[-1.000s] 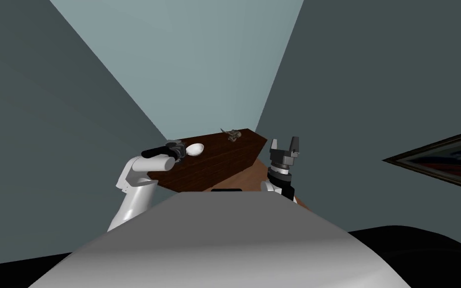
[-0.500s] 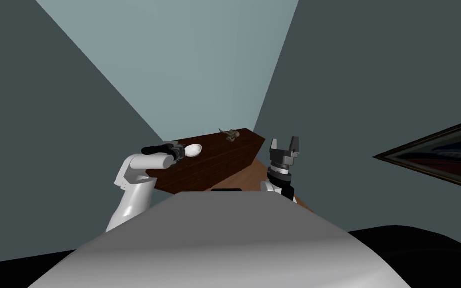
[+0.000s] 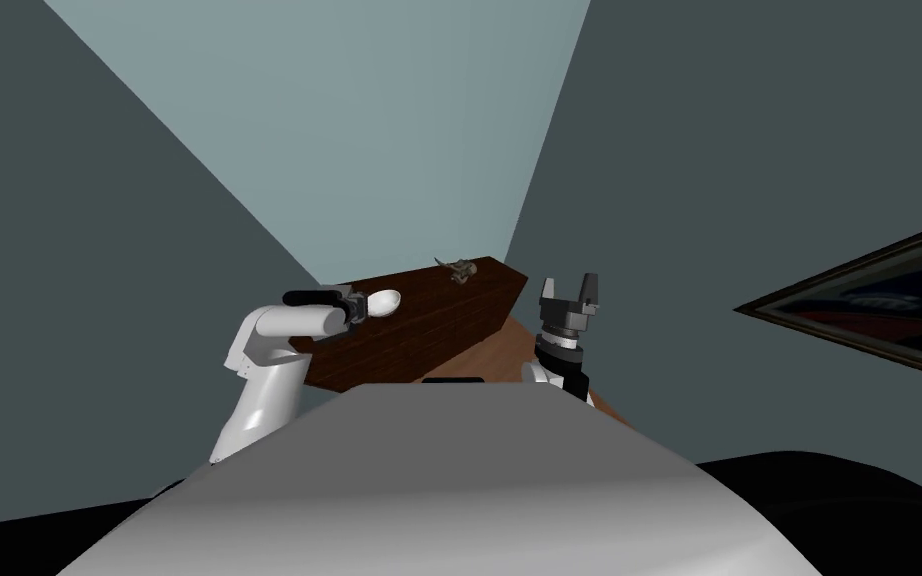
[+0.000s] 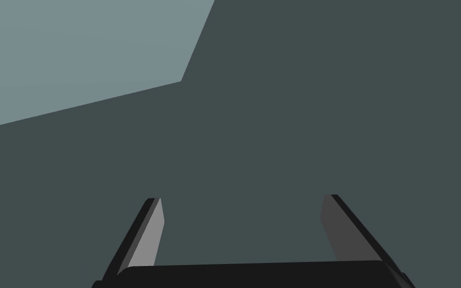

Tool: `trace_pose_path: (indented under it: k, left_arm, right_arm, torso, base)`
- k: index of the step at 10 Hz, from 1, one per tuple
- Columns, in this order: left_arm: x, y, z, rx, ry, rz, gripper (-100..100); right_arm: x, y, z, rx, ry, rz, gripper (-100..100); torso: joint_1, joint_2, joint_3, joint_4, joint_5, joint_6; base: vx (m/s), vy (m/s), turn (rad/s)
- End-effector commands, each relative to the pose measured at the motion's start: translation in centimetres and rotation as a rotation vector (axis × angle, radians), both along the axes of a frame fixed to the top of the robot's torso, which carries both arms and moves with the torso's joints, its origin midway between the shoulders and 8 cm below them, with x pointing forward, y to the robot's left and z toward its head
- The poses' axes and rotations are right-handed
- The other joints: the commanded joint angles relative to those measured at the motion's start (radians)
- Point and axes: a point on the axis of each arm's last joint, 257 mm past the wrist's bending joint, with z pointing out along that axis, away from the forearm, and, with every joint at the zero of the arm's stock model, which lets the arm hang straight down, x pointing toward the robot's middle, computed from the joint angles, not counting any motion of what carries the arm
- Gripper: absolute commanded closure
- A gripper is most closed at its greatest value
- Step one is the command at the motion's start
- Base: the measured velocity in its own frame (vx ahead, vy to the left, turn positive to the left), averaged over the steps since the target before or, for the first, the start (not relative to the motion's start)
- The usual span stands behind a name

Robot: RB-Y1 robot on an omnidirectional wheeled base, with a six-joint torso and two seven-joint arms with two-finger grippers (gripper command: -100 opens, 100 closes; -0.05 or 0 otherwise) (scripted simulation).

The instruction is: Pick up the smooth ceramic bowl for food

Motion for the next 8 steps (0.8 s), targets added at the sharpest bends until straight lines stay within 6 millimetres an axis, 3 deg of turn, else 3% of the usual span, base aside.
trace_pose_path:
  k: [1, 8]
  left_arm:
    - [-0.4, 0.4, -0.2, -0.011, 0.034, 0.015, -100]
    - [-3.3, 1.3, -2.1, -0.05, 0.194, 0.068, -100]
  right_arm:
    - [0.0, 0.0, 0.0, 0.0, 0.0, 0.0, 0]
    - [0.0, 0.0, 0.0, 0.0, 0.0, 0.0, 0]
  torso:
    - [0.0, 0.0, 0.0, 0.0, 0.0, 0.0]
    - [0.0, 0.0, 0.0, 0.0, 0.0, 0.0]
  base:
    - [0.018, 0.003, -0.105]
    - [0.022, 0.004, -0.062]
